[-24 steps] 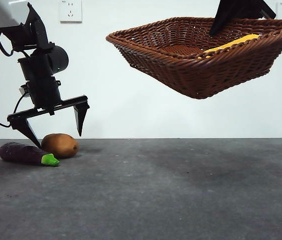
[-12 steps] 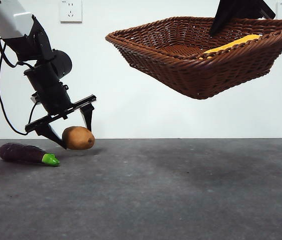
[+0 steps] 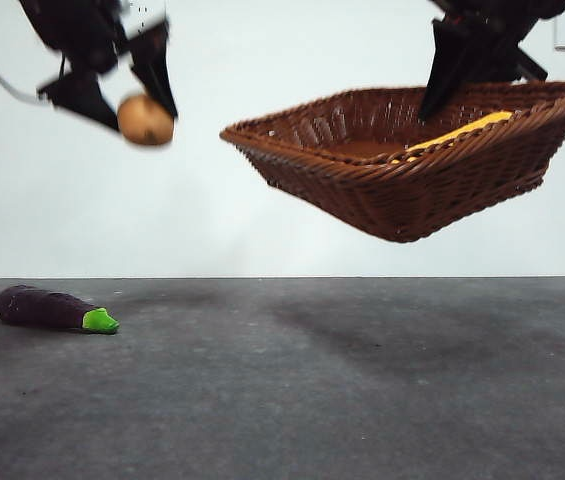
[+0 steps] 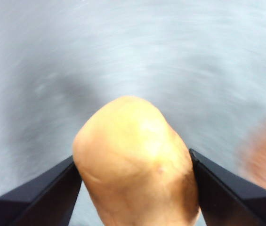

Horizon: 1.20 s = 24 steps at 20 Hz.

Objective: Help me put the vegetables on the table into the basket

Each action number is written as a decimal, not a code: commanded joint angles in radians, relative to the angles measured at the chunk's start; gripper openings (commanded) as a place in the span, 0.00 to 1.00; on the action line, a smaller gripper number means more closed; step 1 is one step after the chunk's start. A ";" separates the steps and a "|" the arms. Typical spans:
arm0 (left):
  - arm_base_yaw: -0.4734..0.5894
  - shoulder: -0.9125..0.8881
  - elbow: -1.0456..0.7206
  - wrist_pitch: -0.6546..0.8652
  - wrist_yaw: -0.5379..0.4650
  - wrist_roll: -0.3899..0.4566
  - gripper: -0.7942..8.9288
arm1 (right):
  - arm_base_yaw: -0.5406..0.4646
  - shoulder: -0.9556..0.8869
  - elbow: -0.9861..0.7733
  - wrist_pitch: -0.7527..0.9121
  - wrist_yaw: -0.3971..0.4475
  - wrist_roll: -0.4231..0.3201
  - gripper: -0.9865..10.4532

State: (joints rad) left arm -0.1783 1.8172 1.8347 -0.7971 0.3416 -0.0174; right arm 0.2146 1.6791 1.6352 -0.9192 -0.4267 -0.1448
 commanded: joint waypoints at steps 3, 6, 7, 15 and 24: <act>-0.079 -0.182 -0.001 -0.162 0.133 0.301 0.07 | 0.010 0.043 0.003 0.008 -0.012 0.048 0.08; -0.222 -0.226 -0.008 -0.187 0.171 0.326 0.07 | 0.042 0.046 0.003 0.015 -0.016 0.071 0.08; -0.281 -0.223 -0.010 -0.203 0.168 0.341 0.07 | 0.059 0.046 0.003 0.013 -0.016 0.074 0.08; -0.501 -0.140 -0.312 0.003 0.050 0.395 0.07 | 0.094 0.046 0.003 0.006 -0.045 0.098 0.08; -0.501 -0.140 -0.380 0.082 0.051 0.299 0.38 | 0.151 0.046 0.003 0.020 -0.045 0.091 0.08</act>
State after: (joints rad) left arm -0.6765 1.6718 1.4612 -0.7181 0.3912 0.2943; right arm 0.3653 1.7157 1.6352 -0.9112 -0.4568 -0.0635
